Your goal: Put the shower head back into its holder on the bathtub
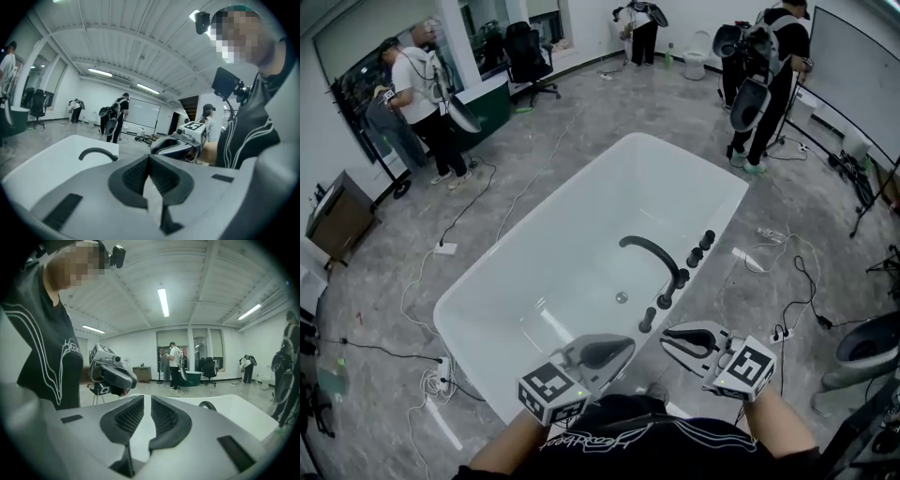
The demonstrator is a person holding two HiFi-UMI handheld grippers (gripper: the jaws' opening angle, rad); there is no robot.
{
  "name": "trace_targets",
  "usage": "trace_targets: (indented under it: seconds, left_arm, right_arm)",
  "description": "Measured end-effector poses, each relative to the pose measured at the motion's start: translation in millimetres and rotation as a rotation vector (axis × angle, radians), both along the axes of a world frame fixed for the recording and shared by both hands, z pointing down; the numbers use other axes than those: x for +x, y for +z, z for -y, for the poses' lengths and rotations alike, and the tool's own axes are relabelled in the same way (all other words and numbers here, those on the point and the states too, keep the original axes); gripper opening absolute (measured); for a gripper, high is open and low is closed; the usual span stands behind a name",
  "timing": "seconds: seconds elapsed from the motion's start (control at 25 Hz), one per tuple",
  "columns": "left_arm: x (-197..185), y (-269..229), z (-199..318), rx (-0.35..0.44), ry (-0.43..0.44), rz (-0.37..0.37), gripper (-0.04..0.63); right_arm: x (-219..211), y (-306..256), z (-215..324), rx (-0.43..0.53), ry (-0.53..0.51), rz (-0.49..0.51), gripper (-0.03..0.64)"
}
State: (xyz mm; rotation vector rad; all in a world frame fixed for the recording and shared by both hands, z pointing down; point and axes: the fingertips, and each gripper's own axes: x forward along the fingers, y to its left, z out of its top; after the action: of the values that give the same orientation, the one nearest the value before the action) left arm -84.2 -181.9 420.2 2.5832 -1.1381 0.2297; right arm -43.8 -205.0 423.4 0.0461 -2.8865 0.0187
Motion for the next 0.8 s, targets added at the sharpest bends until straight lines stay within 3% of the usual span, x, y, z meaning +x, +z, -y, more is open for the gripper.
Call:
trace_targets:
  seconds: [0.16,0.28,0.44,0.8]
  left_arm:
    - [30.9,-26.6,-14.4,0.07,0.111,0.022,0.003]
    - [42.6,-36.2,-17.1,0.076,0.131,0.013,0.003]
    - [59.5,-43.4,-19.0,0.08,0.159,0.004,0.004]
    - [72.0,-41.8,-24.3,0.052,0.168,0.017,0.003]
  right_arm:
    - [24.7,-20.0,-17.3,-0.059,0.029,0.037,0.031]
    - [38.2,-21.1,-19.6,-0.044,0.091,0.012,0.018]
    - [51.0,-31.5,-25.7,-0.093,0.139,0.055,0.014]
    - [57.4,-41.2,-39.5,-0.103,0.137,0.079,0.012]
